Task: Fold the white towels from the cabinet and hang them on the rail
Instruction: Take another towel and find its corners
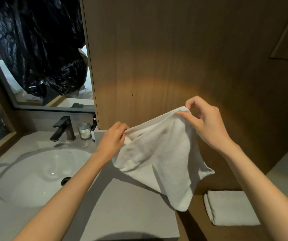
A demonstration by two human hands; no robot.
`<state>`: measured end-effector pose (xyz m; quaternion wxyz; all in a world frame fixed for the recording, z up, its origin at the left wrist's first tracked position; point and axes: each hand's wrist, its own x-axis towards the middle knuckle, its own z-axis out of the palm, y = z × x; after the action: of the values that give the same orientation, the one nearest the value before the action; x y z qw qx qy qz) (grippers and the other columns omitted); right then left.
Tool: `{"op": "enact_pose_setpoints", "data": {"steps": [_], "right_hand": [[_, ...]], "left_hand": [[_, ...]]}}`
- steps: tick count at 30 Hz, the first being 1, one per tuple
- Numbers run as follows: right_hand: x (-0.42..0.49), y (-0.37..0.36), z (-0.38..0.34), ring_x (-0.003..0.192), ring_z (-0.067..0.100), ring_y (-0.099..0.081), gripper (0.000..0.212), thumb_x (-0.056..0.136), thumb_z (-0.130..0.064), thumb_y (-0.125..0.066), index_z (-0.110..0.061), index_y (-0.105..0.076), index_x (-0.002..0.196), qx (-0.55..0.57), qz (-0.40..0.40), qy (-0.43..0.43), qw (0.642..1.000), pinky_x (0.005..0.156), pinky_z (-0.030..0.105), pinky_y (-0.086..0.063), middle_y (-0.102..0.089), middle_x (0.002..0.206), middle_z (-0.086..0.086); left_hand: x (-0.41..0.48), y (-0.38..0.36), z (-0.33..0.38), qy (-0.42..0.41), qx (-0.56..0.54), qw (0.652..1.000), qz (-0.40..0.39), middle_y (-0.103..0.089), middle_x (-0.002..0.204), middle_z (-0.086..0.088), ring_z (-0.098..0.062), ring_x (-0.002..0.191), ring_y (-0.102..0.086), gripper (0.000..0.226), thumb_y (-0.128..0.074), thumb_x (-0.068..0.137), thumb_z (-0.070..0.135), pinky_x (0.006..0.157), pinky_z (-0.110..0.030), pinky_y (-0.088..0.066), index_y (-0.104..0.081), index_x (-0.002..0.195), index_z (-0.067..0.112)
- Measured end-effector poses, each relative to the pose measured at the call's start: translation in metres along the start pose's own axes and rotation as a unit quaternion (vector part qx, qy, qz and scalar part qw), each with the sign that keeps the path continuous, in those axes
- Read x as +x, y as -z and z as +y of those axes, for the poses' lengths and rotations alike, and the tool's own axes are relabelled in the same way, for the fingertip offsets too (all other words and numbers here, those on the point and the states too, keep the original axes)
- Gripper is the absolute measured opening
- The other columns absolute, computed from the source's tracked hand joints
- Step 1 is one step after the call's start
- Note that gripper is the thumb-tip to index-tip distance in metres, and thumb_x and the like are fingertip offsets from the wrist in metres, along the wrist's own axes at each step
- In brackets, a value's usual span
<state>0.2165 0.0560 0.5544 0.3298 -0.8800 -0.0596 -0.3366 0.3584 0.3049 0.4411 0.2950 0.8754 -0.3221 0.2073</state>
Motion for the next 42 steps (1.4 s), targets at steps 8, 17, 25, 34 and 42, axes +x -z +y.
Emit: {"op": "enact_pose_setpoints", "data": {"steps": [8, 17, 25, 34, 42], "right_hand": [[-0.021, 0.014, -0.036, 0.065, 0.012, -0.064, 0.015, 0.091, -0.034, -0.063, -0.021, -0.056, 0.094, 0.026, 0.055, -0.002, 0.998, 0.051, 0.012, -0.048, -0.061, 0.09, -0.013], [-0.067, 0.038, -0.058, 0.075, 0.006, -0.069, 0.019, 0.092, -0.029, -0.065, -0.015, -0.055, 0.099, 0.018, 0.15, -0.074, 0.986, 0.061, 0.012, -0.053, -0.062, 0.091, -0.011], [-0.131, 0.081, -0.043, 0.072, 0.014, -0.061, 0.016, 0.096, -0.025, -0.06, -0.015, -0.048, 0.093, -0.058, 0.261, -0.155, 0.951, 0.067, 0.026, -0.053, -0.058, 0.083, 0.005], [-0.156, 0.116, -0.018, 0.078, 0.012, -0.057, 0.02, 0.096, -0.014, -0.053, -0.03, -0.043, 0.092, -0.063, 0.436, -0.22, 0.87, 0.078, 0.04, -0.048, -0.055, 0.081, -0.009], [-0.185, 0.104, -0.008, 0.069, 0.014, -0.071, 0.016, 0.101, -0.015, -0.049, -0.014, -0.062, 0.11, 0.011, 0.41, -0.253, 0.876, 0.064, 0.026, -0.059, -0.068, 0.094, 0.001]], "left_hand": [[-0.002, 0.011, -0.009, 0.135, -0.059, 0.98, -0.131, -0.056, 0.077, -0.002, -0.024, 0.07, -0.054, 0.012, -0.049, 0.097, 0.026, 0.064, -0.036, -0.042, -0.044, 0.092, 0.016], [-0.056, -0.018, -0.004, 0.056, -0.201, 0.941, -0.265, -0.054, 0.073, 0.001, -0.011, 0.064, -0.043, 0.042, -0.06, 0.066, 0.063, 0.06, -0.028, -0.036, -0.05, 0.085, 0.027], [-0.027, 0.0, 0.034, 0.293, -0.245, 0.84, -0.384, -0.055, 0.087, -0.012, -0.019, 0.052, -0.058, 0.012, -0.048, 0.098, 0.016, 0.044, -0.025, -0.054, -0.055, 0.101, 0.006], [0.057, 0.036, 0.143, 0.246, -0.548, 0.798, -0.045, -0.053, 0.092, -0.009, -0.018, 0.071, -0.063, 0.028, -0.034, 0.092, -0.011, 0.049, -0.023, -0.057, -0.051, 0.095, 0.011], [0.051, 0.042, 0.142, 0.256, -0.539, 0.802, -0.006, -0.054, 0.102, -0.012, -0.023, 0.087, -0.06, 0.024, -0.037, 0.092, -0.005, 0.055, -0.023, -0.058, -0.055, 0.105, 0.006]]}}
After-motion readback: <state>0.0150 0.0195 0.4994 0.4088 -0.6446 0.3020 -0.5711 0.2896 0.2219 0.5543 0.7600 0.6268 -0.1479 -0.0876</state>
